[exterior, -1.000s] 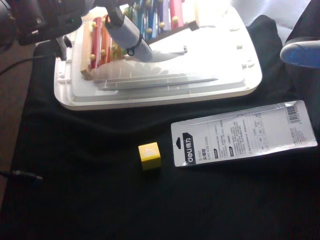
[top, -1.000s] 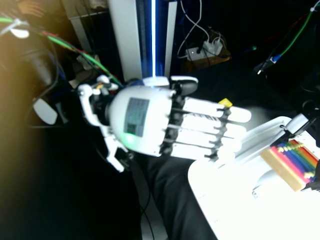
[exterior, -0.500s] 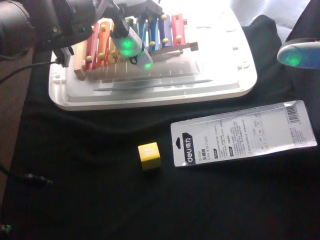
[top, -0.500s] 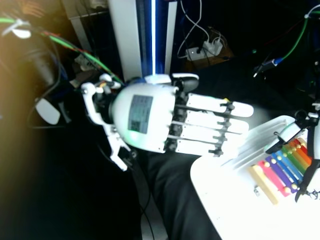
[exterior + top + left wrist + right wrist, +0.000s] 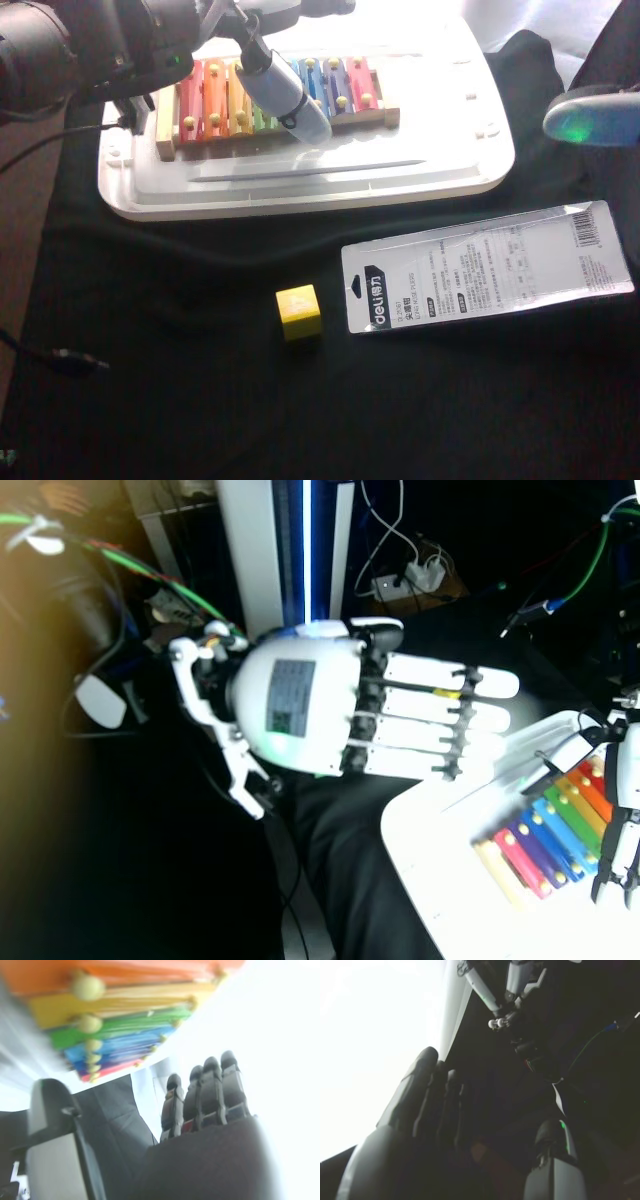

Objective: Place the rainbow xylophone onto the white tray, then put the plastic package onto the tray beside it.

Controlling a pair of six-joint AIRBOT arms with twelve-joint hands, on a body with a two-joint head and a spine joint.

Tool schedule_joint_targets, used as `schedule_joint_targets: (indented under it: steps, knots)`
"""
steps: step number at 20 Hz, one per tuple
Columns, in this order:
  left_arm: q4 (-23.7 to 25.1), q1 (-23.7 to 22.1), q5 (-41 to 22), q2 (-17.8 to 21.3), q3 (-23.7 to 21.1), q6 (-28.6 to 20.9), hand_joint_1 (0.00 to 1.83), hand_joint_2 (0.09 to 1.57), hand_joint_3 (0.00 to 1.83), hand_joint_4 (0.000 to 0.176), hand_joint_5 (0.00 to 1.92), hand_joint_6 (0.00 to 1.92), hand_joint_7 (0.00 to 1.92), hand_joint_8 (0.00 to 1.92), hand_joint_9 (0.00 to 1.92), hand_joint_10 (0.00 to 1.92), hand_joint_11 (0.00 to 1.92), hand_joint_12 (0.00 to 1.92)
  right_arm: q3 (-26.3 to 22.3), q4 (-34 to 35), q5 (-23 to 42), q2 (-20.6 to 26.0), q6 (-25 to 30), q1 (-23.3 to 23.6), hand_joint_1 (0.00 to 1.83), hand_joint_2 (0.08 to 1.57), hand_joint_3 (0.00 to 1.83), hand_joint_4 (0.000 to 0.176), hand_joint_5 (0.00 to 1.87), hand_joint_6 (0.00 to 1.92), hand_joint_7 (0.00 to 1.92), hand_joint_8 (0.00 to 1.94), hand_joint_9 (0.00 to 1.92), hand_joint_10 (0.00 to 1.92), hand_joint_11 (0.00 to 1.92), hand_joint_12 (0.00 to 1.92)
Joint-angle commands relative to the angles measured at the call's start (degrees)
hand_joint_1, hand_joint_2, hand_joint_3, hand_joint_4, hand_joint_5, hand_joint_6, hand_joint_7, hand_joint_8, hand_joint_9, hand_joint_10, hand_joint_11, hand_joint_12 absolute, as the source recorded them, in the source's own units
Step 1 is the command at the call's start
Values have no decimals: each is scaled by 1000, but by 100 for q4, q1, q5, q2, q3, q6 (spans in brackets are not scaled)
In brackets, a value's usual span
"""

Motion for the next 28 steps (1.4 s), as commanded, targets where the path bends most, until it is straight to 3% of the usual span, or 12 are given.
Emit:
schedule_joint_targets:
  steps: [1,4,6,7,9,11,17,20,21,24,27,28]
  knots:
    - [-112,-125,-360,67,-22,-37,673,668,0,176,0,0,0,0,0,0,1,0,-13,270,652,4,52,111,661,874,0,42,298,0,326,0,310,0,296,109]
    - [-260,-293,-639,396,-329,-39,789,703,0,176,0,0,0,0,0,0,0,0,-178,1,641,205,95,196,630,788,0,92,131,0,241,0,215,0,247,86]
    - [-191,-433,-805,758,-693,-37,794,695,0,135,0,0,0,0,0,0,0,0,-312,-247,539,397,140,273,654,769,0,56,132,4,217,0,186,0,220,75]
    - [-206,-453,-922,905,-826,-38,757,683,0,160,0,0,0,0,0,0,0,0,-330,-356,481,445,179,332,662,776,0,39,124,1,207,0,180,0,221,76]
    - [-261,-466,-1213,1392,-1258,-35,750,694,0,143,0,0,0,0,0,0,0,0,-305,-825,128,513,494,579,663,774,0,23,105,3,215,6,206,10,257,93]
    - [-322,-481,-1377,1698,-1566,78,722,687,0,75,0,0,0,0,0,0,0,0,-257,-1072,-64,581,731,591,664,762,0,1,70,0,183,0,184,0,257,93]
    - [-679,-521,-1490,2641,-2450,751,730,616,0,10,0,0,0,0,0,0,26,11,-242,-2740,-1225,599,1349,1573,499,742,0,0,18,0,141,2,160,5,316,117]
    - [-1285,-444,-1464,2924,-2802,1514,766,613,12,91,0,0,0,0,0,0,106,58,-247,-3352,-1522,612,1564,1749,513,658,0,0,52,0,156,4,125,2,186,55]
    - [-1483,-443,-1510,2999,-2918,1776,806,639,4,8,0,0,12,11,13,3,73,258,-243,-3626,-1660,640,1717,1760,493,647,0,0,55,2,164,6,129,4,180,53]
    - [-1918,-396,-1692,3235,-3167,2225,796,598,0,79,0,0,0,0,0,0,0,24,-194,-4375,-1904,641,2262,1871,486,670,3,0,57,1,108,0,54,0,91,16]
    - [-2015,-386,-1819,3467,-3345,2288,806,593,0,17,0,0,27,10,0,0,0,0,-180,-5197,-2150,641,2763,1958,594,634,0,0,92,11,129,13,109,21,241,83]
    - [-2186,-344,-1852,3559,-3431,2472,794,601,0,34,0,0,34,12,0,0,0,0,-174,-5358,-2187,641,2865,1965,680,636,0,0,103,12,140,14,86,9,181,57]
